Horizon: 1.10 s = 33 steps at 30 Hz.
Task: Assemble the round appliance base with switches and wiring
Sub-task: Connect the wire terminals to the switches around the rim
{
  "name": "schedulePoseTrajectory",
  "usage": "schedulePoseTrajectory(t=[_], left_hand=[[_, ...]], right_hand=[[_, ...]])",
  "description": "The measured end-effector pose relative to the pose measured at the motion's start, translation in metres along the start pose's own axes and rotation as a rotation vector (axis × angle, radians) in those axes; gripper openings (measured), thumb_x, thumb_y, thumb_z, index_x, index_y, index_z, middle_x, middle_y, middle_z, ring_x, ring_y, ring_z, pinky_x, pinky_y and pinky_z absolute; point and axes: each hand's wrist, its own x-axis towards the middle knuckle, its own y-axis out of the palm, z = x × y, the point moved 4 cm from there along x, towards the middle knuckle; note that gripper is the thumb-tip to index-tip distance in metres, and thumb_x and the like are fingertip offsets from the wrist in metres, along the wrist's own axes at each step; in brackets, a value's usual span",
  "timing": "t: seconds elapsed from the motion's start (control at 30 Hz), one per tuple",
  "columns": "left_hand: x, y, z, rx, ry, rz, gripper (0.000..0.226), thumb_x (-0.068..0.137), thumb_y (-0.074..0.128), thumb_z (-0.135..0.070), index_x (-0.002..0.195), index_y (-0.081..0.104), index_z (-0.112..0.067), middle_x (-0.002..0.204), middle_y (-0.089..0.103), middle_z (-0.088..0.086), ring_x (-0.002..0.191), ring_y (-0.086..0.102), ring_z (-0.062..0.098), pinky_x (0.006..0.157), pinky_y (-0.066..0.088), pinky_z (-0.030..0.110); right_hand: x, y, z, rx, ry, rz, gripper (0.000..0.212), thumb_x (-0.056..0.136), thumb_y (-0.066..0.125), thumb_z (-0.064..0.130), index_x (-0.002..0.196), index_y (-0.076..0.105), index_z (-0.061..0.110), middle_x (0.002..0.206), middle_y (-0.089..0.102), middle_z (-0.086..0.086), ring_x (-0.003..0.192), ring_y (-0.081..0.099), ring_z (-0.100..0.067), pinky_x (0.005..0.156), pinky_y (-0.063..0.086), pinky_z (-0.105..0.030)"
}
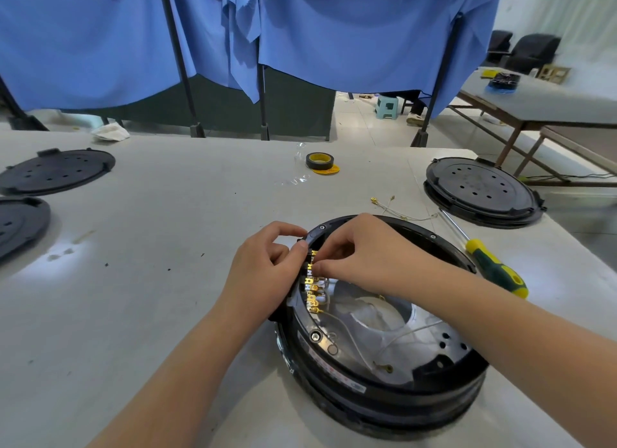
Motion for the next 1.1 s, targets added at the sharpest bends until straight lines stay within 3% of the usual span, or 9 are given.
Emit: schedulePoseTrajectory(t=[0.2,0.33,0.43,0.6,0.83,1.1], left_hand=[[0.0,0.001,0.0,-0.002,0.0,0.007,0.009,0.09,0.059,-0.024,0.093,0.064,-0.031,0.06,0.061,0.023,0.048,0.049,0.019,0.053,0.043,0.032],[0.0,0.002,-0.001,0.003,-0.003,0.015,0.01,0.091,0.059,-0.022,0.094,0.064,-0.031,0.062,0.061,0.025,0.052,0.052,0.032,0.055,0.046,0.033],[-0.001,0.002,0.001,0.003,-0.003,0.019,0.01,0.092,0.059,-0.022,0.095,0.064,-0.031,0.061,0.06,0.025,0.049,0.05,0.019,0.052,0.043,0.028],[-0.001,0.003,0.001,-0.017,-0.011,0.024,0.011,0.091,0.059,-0.023,0.096,0.064,-0.031,0.061,0.062,0.024,0.052,0.054,0.023,0.055,0.047,0.035],[-0.001,0.003,0.002,-0.009,-0.006,0.028,0.011,0.092,0.058,-0.024,0.098,0.064,-0.03,0.061,0.063,0.022,0.05,0.052,0.018,0.054,0.045,0.033],[-0.001,0.004,0.001,-0.019,-0.005,0.017,0.011,0.092,0.059,-0.022,0.097,0.065,-0.03,0.057,0.063,0.017,0.047,0.05,0.013,0.052,0.043,0.029]], right_hand=[[-0.003,0.004,0.003,-0.07,-0.019,-0.016,0.011,0.081,0.066,0.026,0.079,0.076,0.025,0.057,0.063,0.013,0.053,0.053,0.002,0.054,0.037,-0.013],[-0.002,0.005,0.007,-0.137,-0.065,0.018,0.007,0.084,0.069,0.03,0.081,0.075,0.029,0.063,0.064,0.011,0.062,0.058,-0.004,0.055,0.039,-0.015],[0.0,0.006,0.008,-0.207,-0.104,0.013,0.007,0.085,0.068,0.029,0.08,0.074,0.027,0.07,0.067,0.006,0.068,0.06,-0.01,0.058,0.042,-0.02],[-0.001,0.009,0.009,-0.227,-0.102,-0.019,0.018,0.086,0.066,0.029,0.069,0.065,0.033,0.061,0.059,0.01,0.061,0.056,-0.007,0.053,0.034,-0.017],[-0.002,0.011,0.012,-0.275,-0.131,-0.021,0.025,0.088,0.064,0.027,0.066,0.055,0.034,0.058,0.052,0.012,0.058,0.05,-0.003,0.051,0.027,-0.013],[-0.003,0.01,0.008,-0.224,-0.135,-0.041,0.02,0.088,0.064,0.027,0.069,0.061,0.032,0.061,0.057,0.009,0.061,0.054,-0.006,0.053,0.032,-0.016]])
